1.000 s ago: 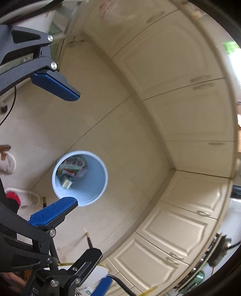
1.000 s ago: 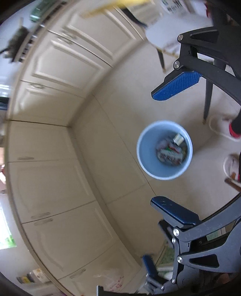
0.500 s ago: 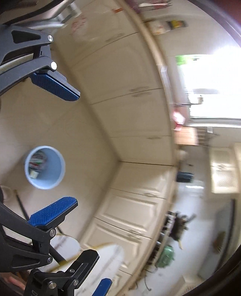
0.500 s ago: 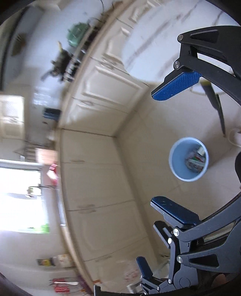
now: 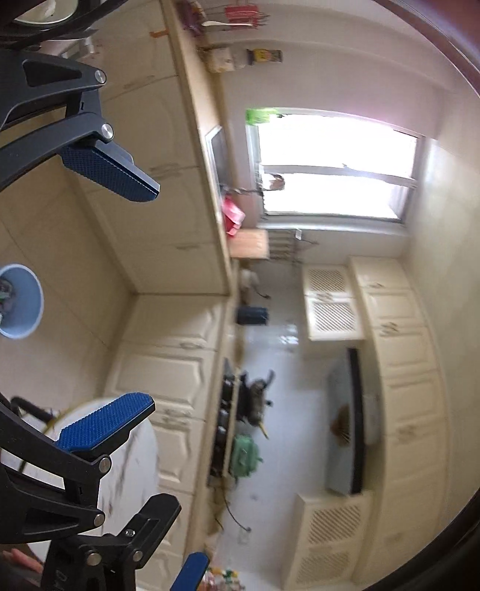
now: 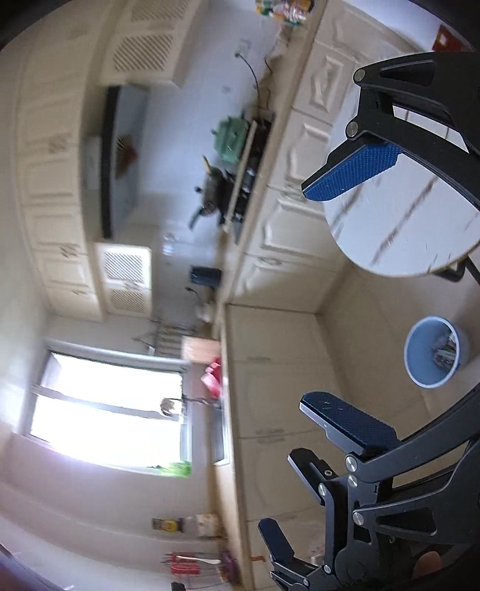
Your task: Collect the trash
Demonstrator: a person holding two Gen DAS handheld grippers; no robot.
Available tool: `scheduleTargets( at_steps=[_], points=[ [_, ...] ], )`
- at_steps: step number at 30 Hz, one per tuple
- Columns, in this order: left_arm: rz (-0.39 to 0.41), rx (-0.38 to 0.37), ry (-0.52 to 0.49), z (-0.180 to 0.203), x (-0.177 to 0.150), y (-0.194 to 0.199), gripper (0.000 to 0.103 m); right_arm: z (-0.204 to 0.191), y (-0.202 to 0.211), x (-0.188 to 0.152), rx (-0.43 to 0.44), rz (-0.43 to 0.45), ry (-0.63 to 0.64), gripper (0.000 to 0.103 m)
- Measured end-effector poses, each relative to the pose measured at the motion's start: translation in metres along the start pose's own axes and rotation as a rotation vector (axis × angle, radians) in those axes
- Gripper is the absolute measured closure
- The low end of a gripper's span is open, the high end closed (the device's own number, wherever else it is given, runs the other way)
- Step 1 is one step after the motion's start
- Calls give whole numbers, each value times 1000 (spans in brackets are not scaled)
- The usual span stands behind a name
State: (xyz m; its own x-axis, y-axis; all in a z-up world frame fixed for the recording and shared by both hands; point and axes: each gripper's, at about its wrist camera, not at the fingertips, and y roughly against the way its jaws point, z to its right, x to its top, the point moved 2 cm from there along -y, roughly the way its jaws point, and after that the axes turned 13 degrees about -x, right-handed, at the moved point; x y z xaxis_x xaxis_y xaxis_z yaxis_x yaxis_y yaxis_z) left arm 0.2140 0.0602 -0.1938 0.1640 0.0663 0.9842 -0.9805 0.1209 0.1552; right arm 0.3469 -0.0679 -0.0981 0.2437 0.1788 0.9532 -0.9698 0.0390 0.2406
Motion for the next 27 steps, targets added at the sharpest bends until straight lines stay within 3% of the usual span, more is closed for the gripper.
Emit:
scheduleTargets(
  at_steps=[3, 8, 15, 20, 27],
  points=[
    [68, -27, -34, 11, -15, 28, 1, 18, 33, 7, -32, 44, -26, 0],
    [152, -26, -71, 2, -68, 89, 1, 40, 80, 14, -76, 103, -62, 0],
    [210, -13, -62, 23, -118, 135, 1, 48, 117, 20, -103, 139, -80, 0],
    [160, -26, -77, 37, -137, 146, 1, 53, 124, 18, -121, 132, -88, 0],
    [80, -53, -93, 48, -137, 152, 1, 63, 116, 10, -159, 60, -115, 0]
  ],
)
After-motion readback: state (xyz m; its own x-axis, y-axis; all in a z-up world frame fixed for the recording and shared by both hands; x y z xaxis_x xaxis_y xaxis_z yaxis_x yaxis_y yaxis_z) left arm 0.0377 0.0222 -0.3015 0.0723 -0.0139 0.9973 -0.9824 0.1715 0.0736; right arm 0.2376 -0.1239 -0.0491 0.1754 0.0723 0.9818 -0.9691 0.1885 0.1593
